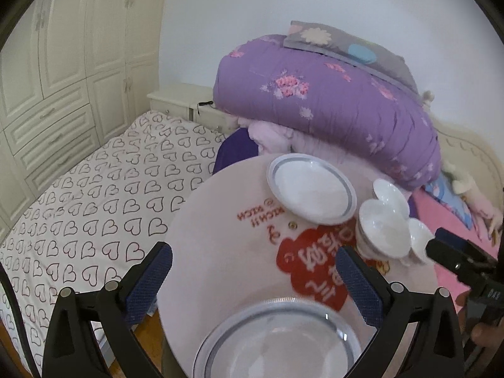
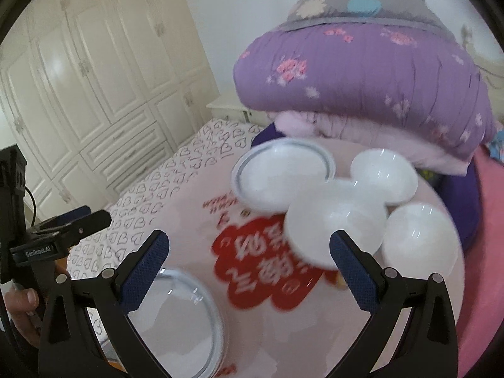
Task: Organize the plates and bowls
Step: 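Move both tools toward the next grey-rimmed plate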
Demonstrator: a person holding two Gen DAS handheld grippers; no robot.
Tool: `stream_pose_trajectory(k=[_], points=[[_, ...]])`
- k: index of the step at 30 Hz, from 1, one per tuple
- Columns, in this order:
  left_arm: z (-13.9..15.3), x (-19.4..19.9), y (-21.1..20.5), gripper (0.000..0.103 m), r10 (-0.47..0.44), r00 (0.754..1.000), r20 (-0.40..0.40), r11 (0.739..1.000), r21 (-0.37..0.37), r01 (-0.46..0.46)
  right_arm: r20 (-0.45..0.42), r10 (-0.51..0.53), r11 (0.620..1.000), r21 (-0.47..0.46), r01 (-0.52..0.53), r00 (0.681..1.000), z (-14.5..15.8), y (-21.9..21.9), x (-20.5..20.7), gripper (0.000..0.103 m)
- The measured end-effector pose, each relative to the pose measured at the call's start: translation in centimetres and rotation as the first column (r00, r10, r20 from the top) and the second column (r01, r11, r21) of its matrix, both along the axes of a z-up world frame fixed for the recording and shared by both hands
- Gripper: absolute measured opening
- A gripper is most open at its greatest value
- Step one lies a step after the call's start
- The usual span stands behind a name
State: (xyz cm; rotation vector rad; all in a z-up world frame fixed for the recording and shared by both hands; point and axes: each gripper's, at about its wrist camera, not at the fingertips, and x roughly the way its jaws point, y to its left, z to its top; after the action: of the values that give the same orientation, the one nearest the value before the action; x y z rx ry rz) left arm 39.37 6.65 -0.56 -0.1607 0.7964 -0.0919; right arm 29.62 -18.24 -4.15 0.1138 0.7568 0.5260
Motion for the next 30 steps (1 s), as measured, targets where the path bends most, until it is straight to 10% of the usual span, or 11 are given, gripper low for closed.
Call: stream_pose_trajectory(k=[11,30], points=[[-1.3,12.8,-1.4,0.102,0.032,0.993,-0.115,0.999,-0.025,-0.035,-0.078,0.049,0.997,-0.061,-0.054,0.996,1.2,-1.0,12.3,0.103],[-12.0,31.1,-6.1,0.090,0.004,0.935,-0.355,0.996,-0.077,-0.033,-0.411,0.109,0.969,-0.158,-0.188,0.905,-8.6,1.1,28.0,0.102]])
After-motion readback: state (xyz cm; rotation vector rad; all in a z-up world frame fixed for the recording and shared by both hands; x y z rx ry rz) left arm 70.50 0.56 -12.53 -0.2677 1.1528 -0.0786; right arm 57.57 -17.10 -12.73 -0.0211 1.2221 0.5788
